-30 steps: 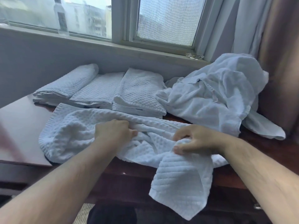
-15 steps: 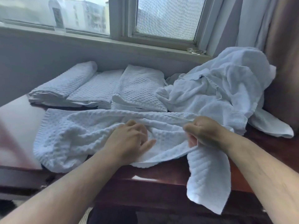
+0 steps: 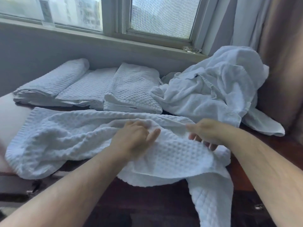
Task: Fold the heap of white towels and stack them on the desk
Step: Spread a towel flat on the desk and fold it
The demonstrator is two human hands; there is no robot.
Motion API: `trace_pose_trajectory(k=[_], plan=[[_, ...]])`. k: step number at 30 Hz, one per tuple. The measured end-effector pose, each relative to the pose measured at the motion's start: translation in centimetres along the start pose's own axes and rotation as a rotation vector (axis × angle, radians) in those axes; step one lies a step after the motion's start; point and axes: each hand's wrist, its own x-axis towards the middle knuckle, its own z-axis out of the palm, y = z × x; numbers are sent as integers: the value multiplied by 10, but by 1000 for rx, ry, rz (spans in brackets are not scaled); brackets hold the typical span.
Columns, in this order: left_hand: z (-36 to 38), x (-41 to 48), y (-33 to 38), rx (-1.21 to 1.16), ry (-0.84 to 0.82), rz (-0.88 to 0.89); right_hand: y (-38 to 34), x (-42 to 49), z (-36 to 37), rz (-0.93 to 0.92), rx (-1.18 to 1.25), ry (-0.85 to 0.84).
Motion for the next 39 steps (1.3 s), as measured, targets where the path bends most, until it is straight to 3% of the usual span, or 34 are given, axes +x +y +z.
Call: trace_pose_trajectory(k=[4, 6, 8, 10, 14, 17, 18, 20, 23, 26, 28, 30, 33, 34, 37, 39], plan=[[-5, 0, -4, 139, 11, -47, 13, 9, 10, 47, -357, 78], [-1, -2, -1, 261, 16, 1, 14, 15, 21, -74, -227, 82], [7, -1, -1, 194, 19, 143, 13, 24, 30, -218, -90, 81], [7, -1, -5, 74, -75, 209, 16, 35, 35, -252, -95, 144], [-3, 2, -16, 67, -289, 71, 18, 40, 38, -156, -241, 252], [-11, 7, -7, -15, -328, -66, 13, 28, 34, 5, -293, 488], [-11, 8, -3, -35, -318, -91, 12, 20, 32, 75, -333, 481], [-4, 9, 4, -22, -278, -125, 13, 8, 32, 174, -418, 295], [14, 6, 7, 56, -253, -148, 13, -4, 43, 133, -338, 83], [25, 2, 5, 106, -202, -121, 6, -5, 47, 73, -303, 76], [25, 0, 0, 104, -183, -109, 0, -2, 44, 41, -286, 252], [24, -4, -3, 106, -171, -84, -2, -2, 39, -38, -201, 585], [25, -10, -3, 123, -110, 2, -3, -3, 29, -455, -212, 1220], [26, -10, 0, 136, -93, 30, -3, -2, 23, -493, -299, 1280], [29, -6, 7, 146, -89, 39, -5, 12, 14, -33, -544, 934], [28, -2, 10, 49, -81, -6, -3, 14, 25, 45, -544, 870]])
